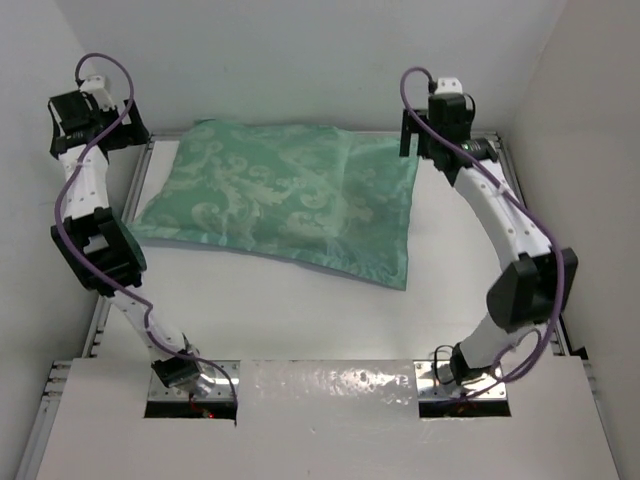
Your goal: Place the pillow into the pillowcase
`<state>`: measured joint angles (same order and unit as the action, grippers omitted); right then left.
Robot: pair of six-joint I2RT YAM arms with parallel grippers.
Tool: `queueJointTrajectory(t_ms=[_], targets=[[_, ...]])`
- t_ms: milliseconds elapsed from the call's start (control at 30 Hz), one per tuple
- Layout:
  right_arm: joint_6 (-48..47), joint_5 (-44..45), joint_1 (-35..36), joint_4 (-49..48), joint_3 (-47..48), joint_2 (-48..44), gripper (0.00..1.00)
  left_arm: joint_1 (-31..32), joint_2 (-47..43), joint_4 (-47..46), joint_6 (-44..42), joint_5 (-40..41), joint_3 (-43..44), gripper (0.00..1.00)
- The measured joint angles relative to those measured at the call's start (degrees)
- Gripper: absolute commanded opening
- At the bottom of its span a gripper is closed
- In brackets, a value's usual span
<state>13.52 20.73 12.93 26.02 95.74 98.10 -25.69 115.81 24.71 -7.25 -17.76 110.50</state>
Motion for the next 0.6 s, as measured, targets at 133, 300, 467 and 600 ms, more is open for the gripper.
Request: queueJointTrajectory(t_ms=[133,300,467,600], targets=[[2.5,-2.3,-0.9,3.4,-17.6,-12.2,0.99,-0.2,-9.9,3.1,-6.9,-0.5,-5.7,1.00],[8.0,-2.9,-1.1,8.9,-37.8,-30.6,0.99,-0.2,-19.9,7.1,-14.4,-1.8,-13.7,1.00],[19.2,1.3,-1.1,14.9,-48.9,-47.5,0.99,-0.2,-26.6,9.4,-17.7,-3.3,-28.0,1.00],[26.8,3.7,-1.1,19.4,-55.6,-55.6,0.99,-0.2,-26.9,10.5,-17.7,-5.0,-37.2,1.00]])
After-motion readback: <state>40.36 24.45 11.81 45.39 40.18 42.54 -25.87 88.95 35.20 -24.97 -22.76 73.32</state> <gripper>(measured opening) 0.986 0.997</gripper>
